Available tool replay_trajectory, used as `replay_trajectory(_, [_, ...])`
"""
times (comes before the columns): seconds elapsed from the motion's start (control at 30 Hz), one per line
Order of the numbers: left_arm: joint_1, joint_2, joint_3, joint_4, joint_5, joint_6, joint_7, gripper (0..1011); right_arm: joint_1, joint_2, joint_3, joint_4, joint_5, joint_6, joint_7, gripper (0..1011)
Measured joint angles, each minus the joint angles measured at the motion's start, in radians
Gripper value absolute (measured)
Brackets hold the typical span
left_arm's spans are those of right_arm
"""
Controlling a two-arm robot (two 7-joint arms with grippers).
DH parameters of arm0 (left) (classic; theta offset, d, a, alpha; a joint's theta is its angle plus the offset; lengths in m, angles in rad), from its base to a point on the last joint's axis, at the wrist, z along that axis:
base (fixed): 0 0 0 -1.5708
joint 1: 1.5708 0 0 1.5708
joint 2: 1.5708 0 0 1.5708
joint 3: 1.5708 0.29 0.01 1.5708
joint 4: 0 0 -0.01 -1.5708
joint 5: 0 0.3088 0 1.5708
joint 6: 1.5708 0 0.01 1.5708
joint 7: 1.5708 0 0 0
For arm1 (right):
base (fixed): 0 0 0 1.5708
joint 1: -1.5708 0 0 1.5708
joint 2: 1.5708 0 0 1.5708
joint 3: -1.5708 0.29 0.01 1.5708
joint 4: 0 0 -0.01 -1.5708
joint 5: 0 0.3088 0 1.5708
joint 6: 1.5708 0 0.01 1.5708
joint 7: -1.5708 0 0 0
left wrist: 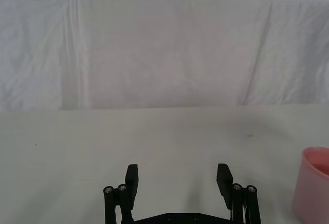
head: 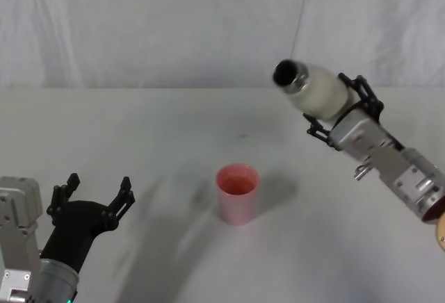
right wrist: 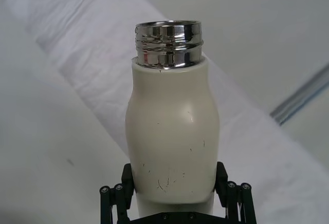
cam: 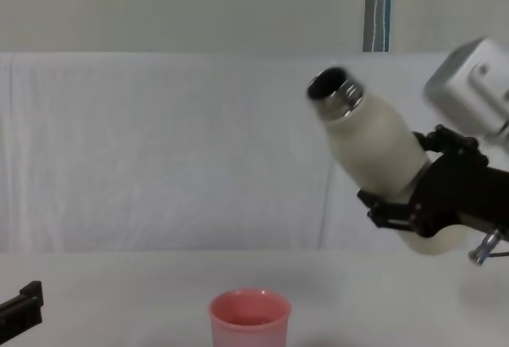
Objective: Grasp the thermos with one hand and pour water into the cup lid.
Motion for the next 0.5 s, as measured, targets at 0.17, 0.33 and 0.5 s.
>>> replay_trajectory(0.17, [0.0, 0.0, 0.0, 0.0, 0.0, 0.0, 0.0, 1001, -0.019, -0.031, 0.061, -0.012, 0.144, 0.02, 0.055, 952])
replay_trajectory(0.33, [0.0, 0.0, 0.0, 0.0, 0.0, 0.0, 0.0, 1001, -0.041, -0.056, 0.119, -0.026, 0.281, 0.055, 0.097, 952])
replay_trajectory(0.5, [0.0, 0.0, 0.0, 0.0, 0.0, 0.0, 0.0, 1001, -0.055, -0.066, 0.147, -0.033, 0.355, 0.083, 0.114, 952])
